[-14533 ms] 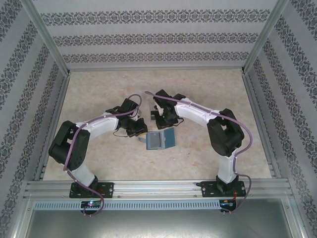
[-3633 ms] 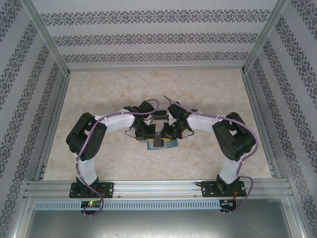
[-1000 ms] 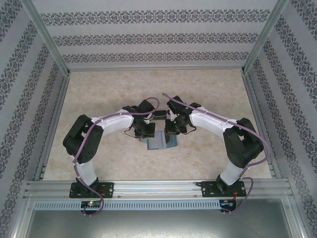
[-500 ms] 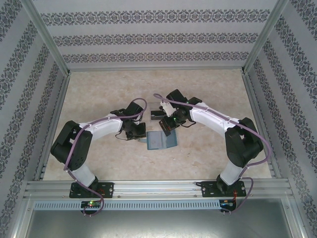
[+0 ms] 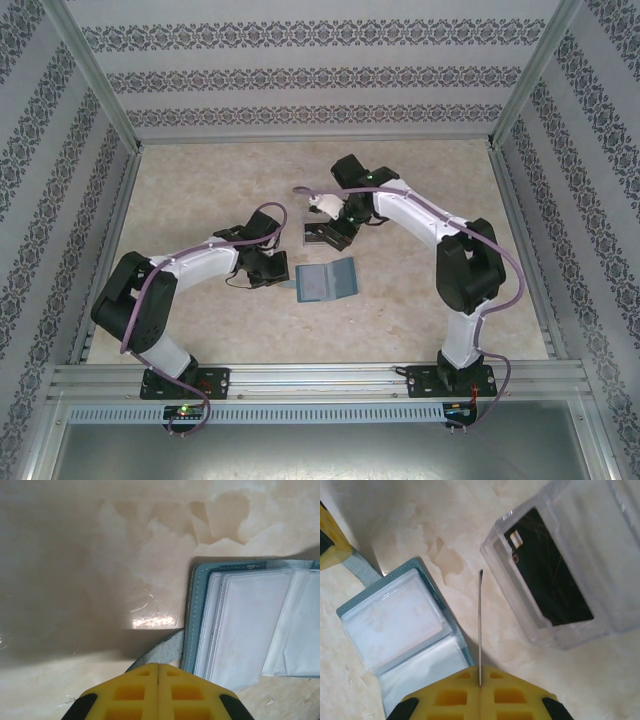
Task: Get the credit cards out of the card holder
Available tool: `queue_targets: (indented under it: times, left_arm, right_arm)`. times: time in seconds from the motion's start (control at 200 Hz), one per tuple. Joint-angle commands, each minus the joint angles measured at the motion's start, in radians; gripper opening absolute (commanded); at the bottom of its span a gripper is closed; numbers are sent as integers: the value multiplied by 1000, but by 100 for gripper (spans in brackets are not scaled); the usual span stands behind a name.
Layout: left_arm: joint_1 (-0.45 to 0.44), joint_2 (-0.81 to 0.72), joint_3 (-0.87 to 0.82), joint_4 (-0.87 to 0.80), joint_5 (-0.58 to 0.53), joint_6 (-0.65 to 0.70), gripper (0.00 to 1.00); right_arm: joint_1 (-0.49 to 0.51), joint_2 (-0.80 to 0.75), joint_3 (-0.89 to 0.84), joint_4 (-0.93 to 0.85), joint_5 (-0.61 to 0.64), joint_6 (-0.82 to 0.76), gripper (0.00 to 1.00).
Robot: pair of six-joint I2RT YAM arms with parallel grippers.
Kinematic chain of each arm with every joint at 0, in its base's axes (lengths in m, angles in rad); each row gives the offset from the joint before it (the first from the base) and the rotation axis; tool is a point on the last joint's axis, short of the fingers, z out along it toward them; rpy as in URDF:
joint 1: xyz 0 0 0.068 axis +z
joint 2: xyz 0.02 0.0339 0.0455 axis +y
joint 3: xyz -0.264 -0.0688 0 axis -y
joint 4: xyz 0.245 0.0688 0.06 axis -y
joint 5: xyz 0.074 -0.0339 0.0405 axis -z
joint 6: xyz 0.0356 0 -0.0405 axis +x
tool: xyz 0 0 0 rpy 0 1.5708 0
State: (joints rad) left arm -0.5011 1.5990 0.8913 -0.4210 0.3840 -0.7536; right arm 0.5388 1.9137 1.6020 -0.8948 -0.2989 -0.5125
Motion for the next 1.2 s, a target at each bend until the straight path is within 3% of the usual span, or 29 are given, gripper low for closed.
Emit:
queue_targets:
  times: [0.0, 0.33, 0.65, 1.194]
  left_arm:
    - [13, -33, -10, 19, -4, -15, 5]
    - [26, -85, -26, -13, -20, -12, 5]
    - [32, -125, -39, -25, -29, -24, 5]
    - [37, -169, -56, -53, -48, -27, 6]
  right_arm:
    - [0, 53, 110, -146, 9, -181, 0]
    - [-4, 194, 380, -305, 55, -389, 0]
    - [3, 382, 656, -469, 113, -478, 0]
    - [21, 548, 803, -515, 130, -523, 0]
